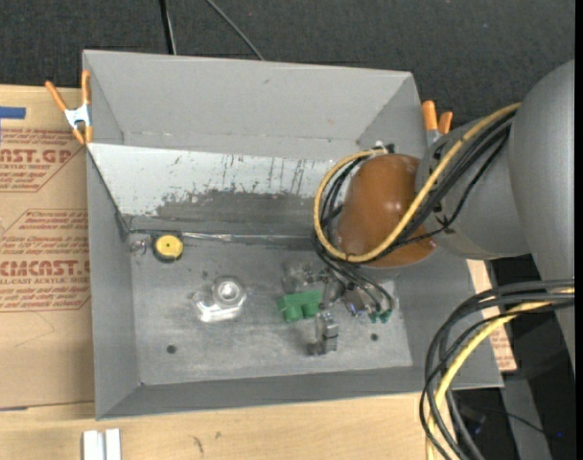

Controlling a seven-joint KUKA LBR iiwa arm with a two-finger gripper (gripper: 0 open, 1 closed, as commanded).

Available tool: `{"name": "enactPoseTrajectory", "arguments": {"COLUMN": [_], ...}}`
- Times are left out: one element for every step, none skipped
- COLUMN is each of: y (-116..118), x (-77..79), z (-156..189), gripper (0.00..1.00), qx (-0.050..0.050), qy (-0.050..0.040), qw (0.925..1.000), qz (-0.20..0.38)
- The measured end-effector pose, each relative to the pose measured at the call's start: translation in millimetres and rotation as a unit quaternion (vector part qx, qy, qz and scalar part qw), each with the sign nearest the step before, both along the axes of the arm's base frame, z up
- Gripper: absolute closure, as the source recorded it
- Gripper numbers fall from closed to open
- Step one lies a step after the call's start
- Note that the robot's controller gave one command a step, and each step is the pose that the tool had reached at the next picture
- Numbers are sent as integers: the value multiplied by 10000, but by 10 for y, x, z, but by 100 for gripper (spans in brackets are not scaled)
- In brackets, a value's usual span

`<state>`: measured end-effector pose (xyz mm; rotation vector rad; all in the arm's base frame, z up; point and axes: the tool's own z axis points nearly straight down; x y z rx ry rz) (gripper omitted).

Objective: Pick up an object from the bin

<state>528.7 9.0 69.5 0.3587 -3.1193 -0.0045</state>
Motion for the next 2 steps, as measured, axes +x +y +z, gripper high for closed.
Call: {"name": "enactPoseTrajectory", "arguments": {"y": [-22, 156], "x": [8, 505], "z": [2, 1489], "gripper": [100, 100], "qx": [-11, -9], "qy": [-11, -77], "qw": [10000, 9999], "qz": [-14, -104]}}
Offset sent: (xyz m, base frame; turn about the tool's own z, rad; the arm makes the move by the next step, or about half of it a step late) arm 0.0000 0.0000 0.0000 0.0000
